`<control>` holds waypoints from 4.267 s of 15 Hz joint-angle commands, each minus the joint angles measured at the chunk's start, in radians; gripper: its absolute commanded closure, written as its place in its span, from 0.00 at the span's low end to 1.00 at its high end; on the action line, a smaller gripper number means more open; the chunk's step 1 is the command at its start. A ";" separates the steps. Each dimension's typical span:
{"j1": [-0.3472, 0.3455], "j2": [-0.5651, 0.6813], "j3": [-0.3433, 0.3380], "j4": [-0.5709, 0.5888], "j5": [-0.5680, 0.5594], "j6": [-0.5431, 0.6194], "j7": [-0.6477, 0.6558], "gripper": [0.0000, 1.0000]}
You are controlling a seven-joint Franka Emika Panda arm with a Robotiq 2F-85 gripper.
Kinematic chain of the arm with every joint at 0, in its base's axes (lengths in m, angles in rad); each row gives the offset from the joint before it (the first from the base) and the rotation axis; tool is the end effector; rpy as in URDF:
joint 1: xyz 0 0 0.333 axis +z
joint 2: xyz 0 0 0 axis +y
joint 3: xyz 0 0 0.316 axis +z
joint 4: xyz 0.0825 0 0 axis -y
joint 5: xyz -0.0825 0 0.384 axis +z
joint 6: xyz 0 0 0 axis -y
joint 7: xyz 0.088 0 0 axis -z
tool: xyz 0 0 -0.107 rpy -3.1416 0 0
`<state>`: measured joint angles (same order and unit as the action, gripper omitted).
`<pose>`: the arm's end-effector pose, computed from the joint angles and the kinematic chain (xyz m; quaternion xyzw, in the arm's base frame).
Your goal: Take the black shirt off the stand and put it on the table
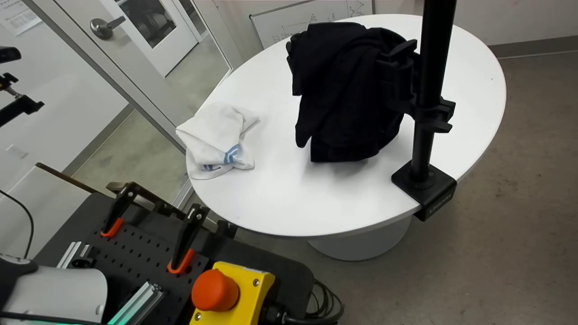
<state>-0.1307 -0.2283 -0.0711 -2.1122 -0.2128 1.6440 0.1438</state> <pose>0.4465 -0.1148 0.4964 0.9771 -0.1479 -0.1217 0.0929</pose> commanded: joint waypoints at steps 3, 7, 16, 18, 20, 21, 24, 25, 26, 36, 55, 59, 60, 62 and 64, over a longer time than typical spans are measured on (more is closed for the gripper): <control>-0.035 0.146 -0.050 0.122 -0.030 0.002 0.045 0.00; -0.037 0.149 -0.066 0.113 -0.012 -0.004 0.048 0.00; -0.050 0.222 -0.084 0.180 -0.006 -0.031 0.060 0.00; -0.060 0.237 -0.103 0.185 -0.001 0.007 0.028 0.00; -0.069 0.248 -0.117 0.171 -0.013 0.106 -0.004 0.00; -0.072 0.259 -0.123 0.171 -0.017 0.147 -0.026 0.00; -0.080 0.290 -0.133 0.159 -0.023 0.273 -0.067 0.00; -0.081 0.306 -0.134 0.158 -0.022 0.309 -0.080 0.00; -0.082 0.323 -0.135 0.161 -0.009 0.335 -0.092 0.00; -0.074 0.547 -0.142 0.190 0.013 0.481 -0.001 0.00; -0.076 0.717 -0.177 0.277 0.024 0.450 0.090 0.37; -0.078 0.721 -0.177 0.284 0.033 0.439 0.102 0.68; -0.079 0.722 -0.178 0.289 0.034 0.435 0.105 0.74; -0.080 0.722 -0.180 0.297 0.037 0.426 0.109 0.88; -0.083 0.722 -0.181 0.304 0.041 0.418 0.110 0.99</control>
<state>-0.2120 0.4692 -0.2469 -1.8403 -0.1969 2.0938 0.2405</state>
